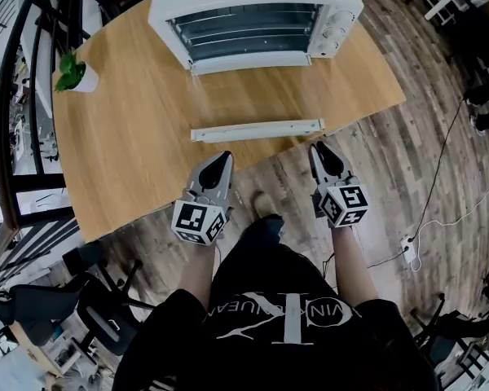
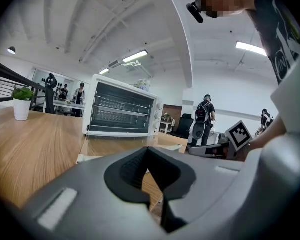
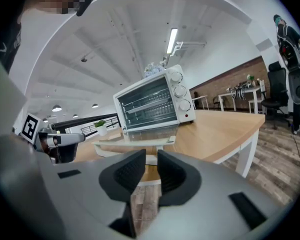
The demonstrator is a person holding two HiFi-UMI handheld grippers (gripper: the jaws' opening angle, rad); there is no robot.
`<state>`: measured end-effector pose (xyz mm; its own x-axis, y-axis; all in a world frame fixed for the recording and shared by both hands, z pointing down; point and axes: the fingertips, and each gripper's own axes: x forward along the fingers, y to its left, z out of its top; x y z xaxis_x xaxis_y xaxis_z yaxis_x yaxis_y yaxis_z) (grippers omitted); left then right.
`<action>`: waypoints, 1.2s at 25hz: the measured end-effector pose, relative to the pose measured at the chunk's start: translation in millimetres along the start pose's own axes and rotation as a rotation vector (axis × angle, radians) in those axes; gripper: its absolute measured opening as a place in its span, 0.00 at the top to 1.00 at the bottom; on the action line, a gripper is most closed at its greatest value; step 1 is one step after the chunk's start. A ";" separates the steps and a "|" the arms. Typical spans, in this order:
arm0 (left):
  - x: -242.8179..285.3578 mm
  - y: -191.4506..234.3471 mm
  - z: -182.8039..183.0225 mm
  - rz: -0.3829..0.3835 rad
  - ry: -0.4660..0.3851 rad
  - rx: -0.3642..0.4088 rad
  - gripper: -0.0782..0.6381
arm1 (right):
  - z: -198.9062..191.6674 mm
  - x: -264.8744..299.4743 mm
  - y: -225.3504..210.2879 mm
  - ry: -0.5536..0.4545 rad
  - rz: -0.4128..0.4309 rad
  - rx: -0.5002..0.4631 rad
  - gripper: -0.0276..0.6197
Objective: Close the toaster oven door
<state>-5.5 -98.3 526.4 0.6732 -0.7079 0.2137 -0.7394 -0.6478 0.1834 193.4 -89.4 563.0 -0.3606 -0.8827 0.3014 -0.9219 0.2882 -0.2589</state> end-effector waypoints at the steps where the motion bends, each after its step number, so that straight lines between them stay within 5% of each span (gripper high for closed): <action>1: 1.3 1.5 -0.9 0.003 0.001 0.000 0.88 | -1.6 3.2 -2.6 0.003 -0.003 0.001 0.91; 30: -12.9 51.5 34.0 0.146 -0.070 -0.011 0.88 | 12.5 41.5 -15.4 0.043 -0.019 -0.071 0.84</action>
<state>-52.0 -132.0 500.5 0.5570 -0.8126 0.1713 -0.8293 -0.5335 0.1662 194.4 -135.1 568.0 -0.3478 -0.8718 0.3451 -0.9356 0.2989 -0.1878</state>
